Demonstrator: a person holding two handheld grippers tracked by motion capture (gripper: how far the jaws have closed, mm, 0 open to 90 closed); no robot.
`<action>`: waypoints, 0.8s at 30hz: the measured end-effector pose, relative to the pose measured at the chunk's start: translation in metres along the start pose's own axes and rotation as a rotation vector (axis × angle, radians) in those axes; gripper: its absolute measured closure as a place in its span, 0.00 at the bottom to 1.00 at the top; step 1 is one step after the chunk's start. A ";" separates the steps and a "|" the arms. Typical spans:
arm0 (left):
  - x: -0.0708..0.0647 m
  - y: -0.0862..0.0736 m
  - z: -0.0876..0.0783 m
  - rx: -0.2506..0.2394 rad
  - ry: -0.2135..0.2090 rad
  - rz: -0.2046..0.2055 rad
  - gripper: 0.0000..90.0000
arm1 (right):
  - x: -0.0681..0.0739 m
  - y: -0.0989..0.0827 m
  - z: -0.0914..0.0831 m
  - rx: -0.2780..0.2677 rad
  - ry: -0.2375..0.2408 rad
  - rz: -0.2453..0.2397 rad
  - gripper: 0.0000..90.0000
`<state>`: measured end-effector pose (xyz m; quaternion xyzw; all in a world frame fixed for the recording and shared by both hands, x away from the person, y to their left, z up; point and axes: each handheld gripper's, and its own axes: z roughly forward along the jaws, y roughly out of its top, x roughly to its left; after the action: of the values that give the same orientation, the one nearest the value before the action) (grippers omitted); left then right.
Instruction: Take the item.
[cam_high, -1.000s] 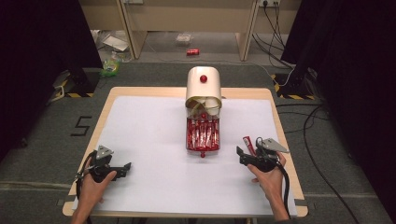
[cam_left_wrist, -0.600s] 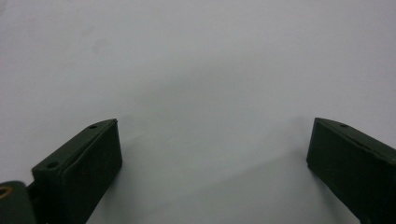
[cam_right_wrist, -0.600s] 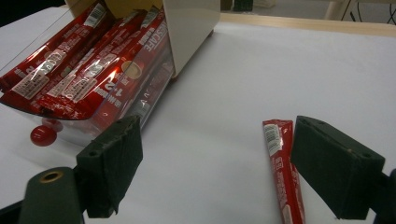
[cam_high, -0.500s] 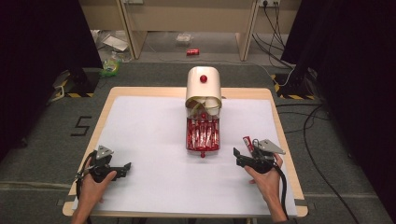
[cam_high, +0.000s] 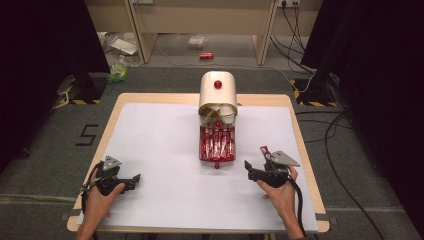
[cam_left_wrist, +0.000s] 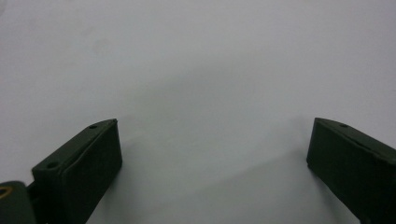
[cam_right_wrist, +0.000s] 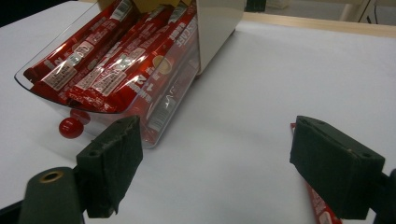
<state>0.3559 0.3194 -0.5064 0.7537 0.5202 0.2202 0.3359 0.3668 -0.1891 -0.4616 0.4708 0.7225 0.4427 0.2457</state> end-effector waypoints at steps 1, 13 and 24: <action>0.000 0.000 0.000 0.000 0.000 0.000 0.03 | 0.001 0.000 0.000 0.001 0.001 -0.002 0.20; 0.000 0.000 0.000 0.000 0.000 0.000 0.03 | 0.011 -0.002 0.004 0.009 0.024 -0.011 0.20; 0.000 0.000 0.000 0.000 0.000 0.000 0.03 | 0.016 -0.004 0.007 0.016 0.033 -0.025 0.20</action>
<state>0.3559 0.3194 -0.5064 0.7537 0.5202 0.2203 0.3359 0.3635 -0.1725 -0.4679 0.4563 0.7358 0.4417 0.2353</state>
